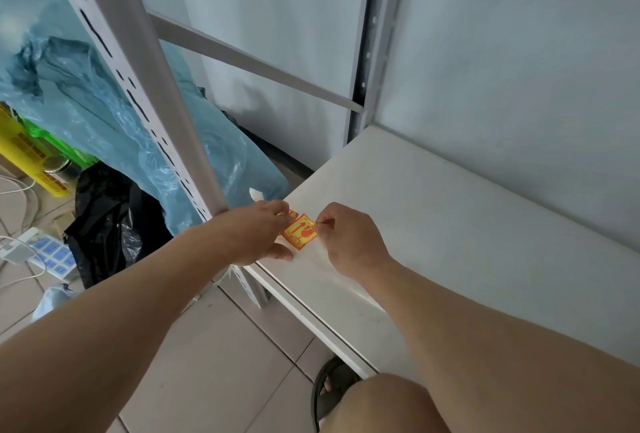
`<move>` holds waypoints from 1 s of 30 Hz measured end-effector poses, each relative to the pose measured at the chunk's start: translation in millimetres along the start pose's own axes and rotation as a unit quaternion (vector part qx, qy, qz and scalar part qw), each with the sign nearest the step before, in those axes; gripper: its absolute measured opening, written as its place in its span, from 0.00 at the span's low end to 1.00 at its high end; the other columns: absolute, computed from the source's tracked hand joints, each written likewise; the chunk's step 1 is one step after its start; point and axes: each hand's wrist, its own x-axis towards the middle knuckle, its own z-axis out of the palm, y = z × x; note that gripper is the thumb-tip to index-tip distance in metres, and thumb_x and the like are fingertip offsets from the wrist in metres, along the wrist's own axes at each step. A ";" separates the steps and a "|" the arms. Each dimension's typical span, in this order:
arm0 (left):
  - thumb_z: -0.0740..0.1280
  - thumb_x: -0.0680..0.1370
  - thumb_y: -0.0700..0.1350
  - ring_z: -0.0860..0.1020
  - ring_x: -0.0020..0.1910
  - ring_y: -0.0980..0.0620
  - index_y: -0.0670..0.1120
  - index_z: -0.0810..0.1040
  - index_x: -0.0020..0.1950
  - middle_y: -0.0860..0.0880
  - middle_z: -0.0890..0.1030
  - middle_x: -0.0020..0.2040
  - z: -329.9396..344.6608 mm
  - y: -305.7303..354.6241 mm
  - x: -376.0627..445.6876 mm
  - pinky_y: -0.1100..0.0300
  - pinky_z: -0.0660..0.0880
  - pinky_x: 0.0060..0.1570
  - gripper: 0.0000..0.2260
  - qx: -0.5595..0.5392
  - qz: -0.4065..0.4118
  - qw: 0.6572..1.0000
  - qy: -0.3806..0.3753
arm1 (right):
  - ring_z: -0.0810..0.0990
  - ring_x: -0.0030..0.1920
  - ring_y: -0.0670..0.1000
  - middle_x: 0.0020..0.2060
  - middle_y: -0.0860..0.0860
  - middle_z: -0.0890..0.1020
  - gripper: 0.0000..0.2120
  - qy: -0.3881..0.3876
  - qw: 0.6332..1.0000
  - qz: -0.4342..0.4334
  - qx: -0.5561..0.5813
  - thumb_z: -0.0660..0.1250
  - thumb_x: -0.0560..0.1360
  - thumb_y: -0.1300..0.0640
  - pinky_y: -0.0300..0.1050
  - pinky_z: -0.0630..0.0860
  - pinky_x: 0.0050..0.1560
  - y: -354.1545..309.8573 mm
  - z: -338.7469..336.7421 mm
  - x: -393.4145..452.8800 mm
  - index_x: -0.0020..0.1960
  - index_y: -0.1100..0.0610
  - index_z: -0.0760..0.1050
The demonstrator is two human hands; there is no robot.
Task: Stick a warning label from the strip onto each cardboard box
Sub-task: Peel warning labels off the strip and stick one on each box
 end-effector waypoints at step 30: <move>0.58 0.79 0.58 0.78 0.56 0.50 0.53 0.77 0.61 0.53 0.78 0.59 -93.0 440.2 -66.7 0.54 0.75 0.51 0.17 0.023 0.324 0.925 0.197 | 0.75 0.40 0.44 0.39 0.42 0.76 0.02 0.004 0.987 0.148 -0.056 0.62 0.79 0.51 0.41 0.70 0.38 198.7 -299.9 -371.5 0.48 0.48 0.71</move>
